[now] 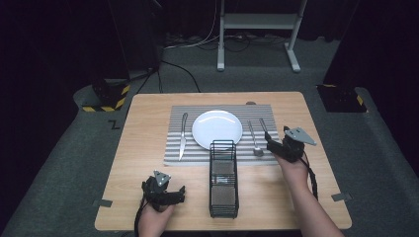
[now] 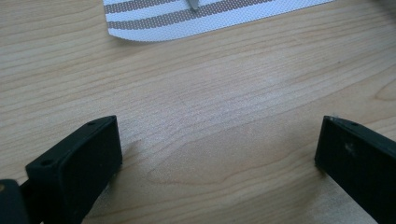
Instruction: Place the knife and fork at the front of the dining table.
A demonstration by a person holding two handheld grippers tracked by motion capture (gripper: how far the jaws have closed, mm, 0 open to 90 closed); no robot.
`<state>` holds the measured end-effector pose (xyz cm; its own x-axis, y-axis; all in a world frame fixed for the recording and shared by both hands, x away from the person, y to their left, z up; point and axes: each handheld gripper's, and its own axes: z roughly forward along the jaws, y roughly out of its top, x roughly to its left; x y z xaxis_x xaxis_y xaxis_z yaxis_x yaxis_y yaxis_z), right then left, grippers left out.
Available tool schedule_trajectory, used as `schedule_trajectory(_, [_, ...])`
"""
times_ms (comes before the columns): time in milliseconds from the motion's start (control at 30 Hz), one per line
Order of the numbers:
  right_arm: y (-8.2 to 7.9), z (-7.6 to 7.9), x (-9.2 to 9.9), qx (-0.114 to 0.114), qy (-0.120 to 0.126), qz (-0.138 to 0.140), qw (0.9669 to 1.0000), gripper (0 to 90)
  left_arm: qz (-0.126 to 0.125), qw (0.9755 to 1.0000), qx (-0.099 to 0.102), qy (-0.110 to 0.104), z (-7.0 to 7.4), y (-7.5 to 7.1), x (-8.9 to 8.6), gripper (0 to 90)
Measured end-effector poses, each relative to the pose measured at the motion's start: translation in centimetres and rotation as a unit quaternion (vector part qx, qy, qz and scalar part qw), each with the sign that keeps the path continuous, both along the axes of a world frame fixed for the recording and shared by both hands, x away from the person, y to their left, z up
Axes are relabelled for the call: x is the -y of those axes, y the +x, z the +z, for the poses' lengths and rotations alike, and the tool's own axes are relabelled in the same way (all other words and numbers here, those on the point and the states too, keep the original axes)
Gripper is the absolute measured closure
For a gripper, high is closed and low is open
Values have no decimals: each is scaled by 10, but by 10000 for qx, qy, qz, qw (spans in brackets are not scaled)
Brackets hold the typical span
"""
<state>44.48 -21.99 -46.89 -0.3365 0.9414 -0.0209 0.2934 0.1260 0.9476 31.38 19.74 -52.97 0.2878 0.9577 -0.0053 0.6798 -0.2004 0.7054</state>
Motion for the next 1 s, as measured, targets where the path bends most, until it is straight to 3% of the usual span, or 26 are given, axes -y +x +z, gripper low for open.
schedule_trajectory(167, [-26, -9, -2, -292, -507, -239, 9980, 151, 0, 10000, 0, 1, 0, 0, 0, 5])
schedule_trajectory(233, [-41, -14, 2, -298, -430, -145, 9985, 144, 0, 10000, -1, 1, 0, 0, 0, 5])
schedule_trajectory(333, [-62, -22, 8, -486, -302, -81, 9983, 144, 0, 10000, -1, 2, 0, 0, 0, 5])
schedule_trajectory(433, [-84, -31, 12, -686, -376, -17, 9969, 144, 1, 10000, 0, 1, 0, 0, 0, 5])
schedule_trajectory(533, [-108, -41, 19, -1097, -434, 6, 9930, 144, 0, 10000, 0, 1, 0, 0, 0, 5])
schedule_trajectory(567, [-111, -43, 20, -1200, -433, -3, 9918, 143, 1, 10000, 0, 1, 0, 0, 0, 5])
schedule_trajectory(633, [-117, -48, 27, -1646, -416, 12, 9855, 136, -1, 10000, 2, 2, 0, 0, 0, 5])
schedule_trajectory(733, [-117, -55, 36, -1974, -490, -55, 9791, 141, -2, 10000, -4, 12, 0, 0, 1, 1])
schedule_trajectory(800, [-115, -55, 40, -1998, -411, -159, 9788, 146, 0, 10000, -8, 11, 0, 0, 1, 1])
schedule_trajectory(1000, [-114, -56, 38, -2026, -529, -231, 9776, 146, 17, 10000, 12, 27, 0, 0, 1, 7])
